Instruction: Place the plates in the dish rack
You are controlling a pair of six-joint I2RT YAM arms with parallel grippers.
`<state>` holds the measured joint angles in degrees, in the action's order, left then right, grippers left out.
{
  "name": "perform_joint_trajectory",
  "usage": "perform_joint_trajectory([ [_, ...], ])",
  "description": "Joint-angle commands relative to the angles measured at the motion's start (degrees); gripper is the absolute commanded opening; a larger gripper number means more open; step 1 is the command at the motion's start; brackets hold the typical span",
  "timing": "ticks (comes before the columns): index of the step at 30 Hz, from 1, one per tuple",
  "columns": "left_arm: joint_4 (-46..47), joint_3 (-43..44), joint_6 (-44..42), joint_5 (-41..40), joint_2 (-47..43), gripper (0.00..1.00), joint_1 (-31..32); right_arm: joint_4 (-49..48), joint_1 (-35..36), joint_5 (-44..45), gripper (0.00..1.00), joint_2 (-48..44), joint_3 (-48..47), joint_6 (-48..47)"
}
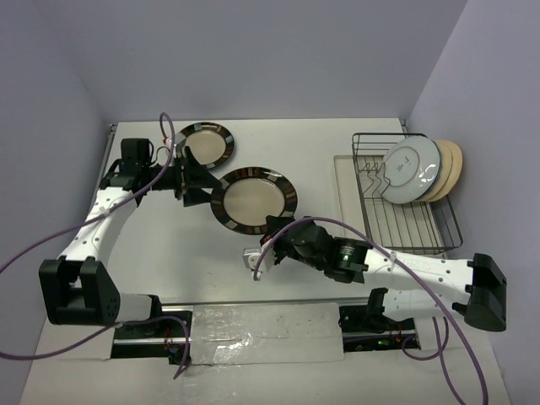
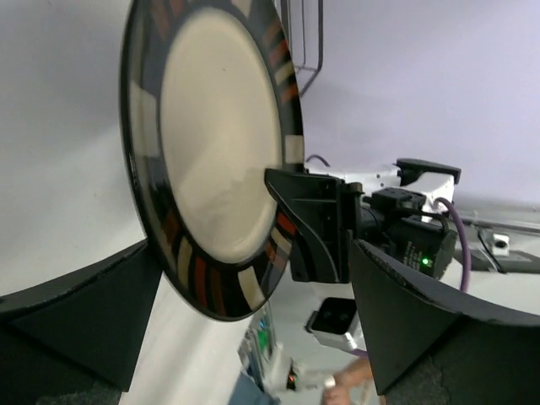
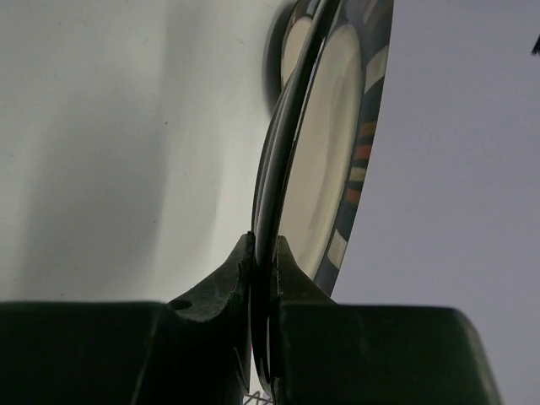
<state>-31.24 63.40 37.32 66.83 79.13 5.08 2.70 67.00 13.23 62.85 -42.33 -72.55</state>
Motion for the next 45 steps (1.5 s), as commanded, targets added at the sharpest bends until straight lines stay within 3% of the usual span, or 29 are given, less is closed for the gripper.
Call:
perform_joint_trajectory([
  [1,13.39,-0.91,6.35,-8.27,-4.86,0.99,-2.61,-1.50,0.41,0.83,0.00,-7.55,-4.69,4.06],
  [4,9.99,3.47,3.65,-15.31,-3.46,0.99,-7.51,6.14,-0.11,0.56,0.00,-9.58,-7.50,13.09],
  [9,8.39,8.41,-1.19,-28.47,-5.12,0.99,-12.11,16.18,-9.32,-6.10,0.00,-10.73,-14.35,29.72],
  [11,9.80,7.80,-3.74,-28.86,-6.61,0.99,-11.94,20.74,-18.89,-10.84,0.00,-9.59,-18.73,38.25],
  [16,8.49,6.74,-11.46,-27.45,-7.24,0.99,-11.15,26.38,-43.21,-32.01,0.00,-5.99,-28.23,53.73],
  [21,6.81,6.92,-17.10,-34.21,-8.12,0.99,-8.17,28.59,-59.68,-45.82,0.00,-2.12,-34.31,65.67],
  [26,6.54,6.04,-20.27,-36.16,-7.94,0.99,-5.52,30.96,-79.34,-58.30,0.00,4.82,-41.86,70.09],
  [29,6.81,5.95,-20.88,-35.02,-7.68,0.99,-5.52,33.86,-86.40,-63.22,0.00,10.17,-46.78,69.49],
  [36,7.16,6.83,-20.89,-31.76,-5.75,0.99,-4.04,38.69,-93.63,-66.32,0.00,16.86,-56.62,67.55],
  [45,6.55,7.27,-22.11,-30.80,-4.60,0.99,-3.68,42.91,-97.06,-66.50,0.00,23.72,-59.36,65.26],
])
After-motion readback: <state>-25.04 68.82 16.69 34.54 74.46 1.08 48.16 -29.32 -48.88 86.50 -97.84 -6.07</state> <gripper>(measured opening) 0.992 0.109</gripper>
